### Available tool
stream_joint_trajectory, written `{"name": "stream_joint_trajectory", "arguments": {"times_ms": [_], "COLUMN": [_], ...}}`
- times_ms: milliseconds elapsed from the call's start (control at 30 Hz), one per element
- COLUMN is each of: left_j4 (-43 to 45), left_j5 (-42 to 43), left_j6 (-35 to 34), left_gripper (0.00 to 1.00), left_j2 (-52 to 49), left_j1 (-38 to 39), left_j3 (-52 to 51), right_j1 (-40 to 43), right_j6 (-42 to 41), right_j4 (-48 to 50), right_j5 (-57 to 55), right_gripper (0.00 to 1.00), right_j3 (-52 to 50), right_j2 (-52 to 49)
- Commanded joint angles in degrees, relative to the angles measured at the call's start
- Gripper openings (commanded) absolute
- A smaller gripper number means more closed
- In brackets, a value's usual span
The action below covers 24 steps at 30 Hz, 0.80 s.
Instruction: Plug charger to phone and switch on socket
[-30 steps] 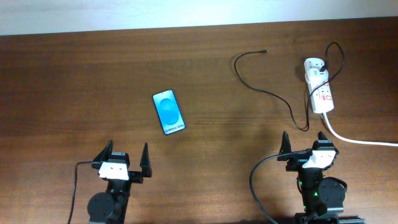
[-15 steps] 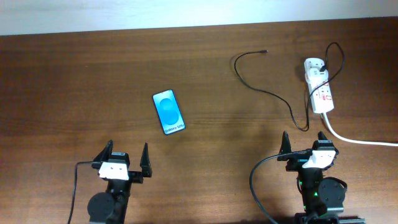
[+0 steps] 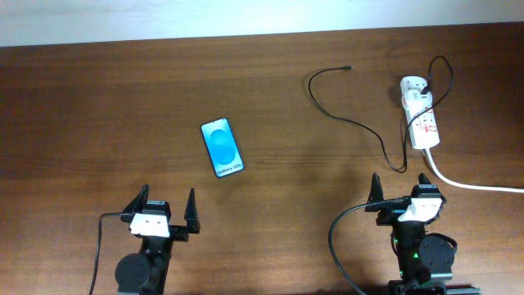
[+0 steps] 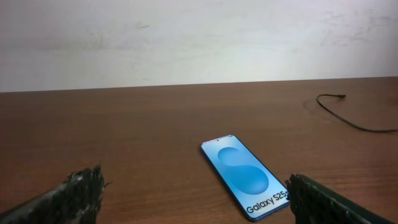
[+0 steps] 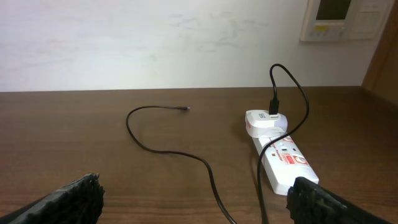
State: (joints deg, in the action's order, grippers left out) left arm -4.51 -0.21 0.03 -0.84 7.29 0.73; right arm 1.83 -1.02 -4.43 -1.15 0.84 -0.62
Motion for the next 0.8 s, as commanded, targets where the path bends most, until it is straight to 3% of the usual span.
{"name": "stream_joint_trajectory", "arguments": {"times_ms": [0, 200, 767], "left_j4": [-0.3, -0.3, -0.3], "left_j5": [0.4, 0.4, 0.4], "left_j6": [0.9, -2.4, -2.3], "left_gripper": [0.99, 0.99, 0.99], "left_j2": [0.5, 0.5, 0.4], "left_j1": [-0.3, -0.3, -0.3], "left_j3": [-0.2, -0.2, -0.2], "right_j1": [0.0, 0.0, 0.0], "right_j6": [0.3, 0.3, 0.3], "right_j4": [-0.2, -0.2, -0.2], "right_j5": [0.3, 0.3, 0.3], "right_gripper": [0.98, 0.98, 0.98], "right_j3": [-0.5, -0.5, -0.5], "right_j2": [0.4, 0.4, 0.4]}}
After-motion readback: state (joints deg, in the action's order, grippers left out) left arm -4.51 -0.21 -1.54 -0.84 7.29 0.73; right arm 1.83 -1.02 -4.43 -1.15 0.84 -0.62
